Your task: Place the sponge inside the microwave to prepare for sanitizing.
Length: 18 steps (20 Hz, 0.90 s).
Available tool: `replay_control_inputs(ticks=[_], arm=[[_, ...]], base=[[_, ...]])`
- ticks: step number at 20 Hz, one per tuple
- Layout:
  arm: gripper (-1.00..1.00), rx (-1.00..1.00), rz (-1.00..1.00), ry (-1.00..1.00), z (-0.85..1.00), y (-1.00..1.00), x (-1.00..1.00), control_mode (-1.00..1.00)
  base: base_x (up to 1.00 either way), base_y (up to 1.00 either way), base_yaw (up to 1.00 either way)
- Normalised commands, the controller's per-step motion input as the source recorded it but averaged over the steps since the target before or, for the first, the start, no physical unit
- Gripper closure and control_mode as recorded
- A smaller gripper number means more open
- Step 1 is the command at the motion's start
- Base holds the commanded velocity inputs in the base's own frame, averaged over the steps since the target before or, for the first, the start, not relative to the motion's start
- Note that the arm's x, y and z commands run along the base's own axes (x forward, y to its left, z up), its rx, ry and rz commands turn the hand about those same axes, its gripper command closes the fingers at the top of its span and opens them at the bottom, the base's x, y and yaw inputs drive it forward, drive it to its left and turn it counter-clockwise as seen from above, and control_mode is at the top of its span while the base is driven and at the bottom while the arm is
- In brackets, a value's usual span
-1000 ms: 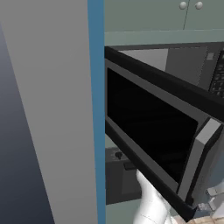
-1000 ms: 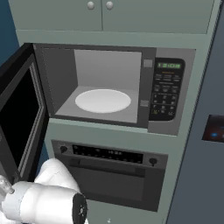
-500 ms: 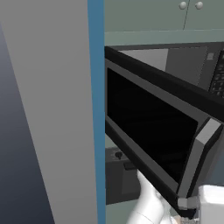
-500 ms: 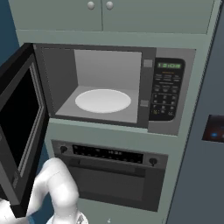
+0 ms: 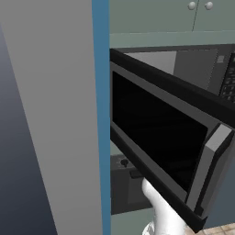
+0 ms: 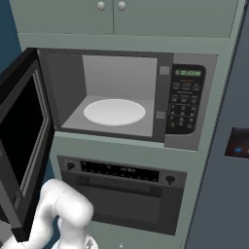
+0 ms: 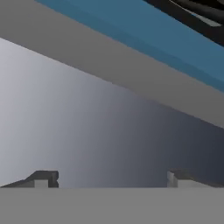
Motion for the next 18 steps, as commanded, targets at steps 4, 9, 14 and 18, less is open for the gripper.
replay_control_inputs(ticks=[4, 9, 14, 18], arm=[[-1.00, 0.21, 0.19, 0.05, 0.06, -0.78, 0.26, -1.00], [-1.00, 0.25, 0.36, 0.25, 0.27, -0.80, 0.38, -1.00], [-1.00, 0.29, 0.38, 0.19, 0.28, -0.73, 0.02, -1.00], [-1.00, 0.23, 0.29, 0.15, 0.07, -0.38, 0.26, -1.00]], base=[[0.00, 0.00, 0.00], [0.00, 0.00, 0.00], [0.00, 0.00, 0.00], [0.00, 0.00, 0.00]])
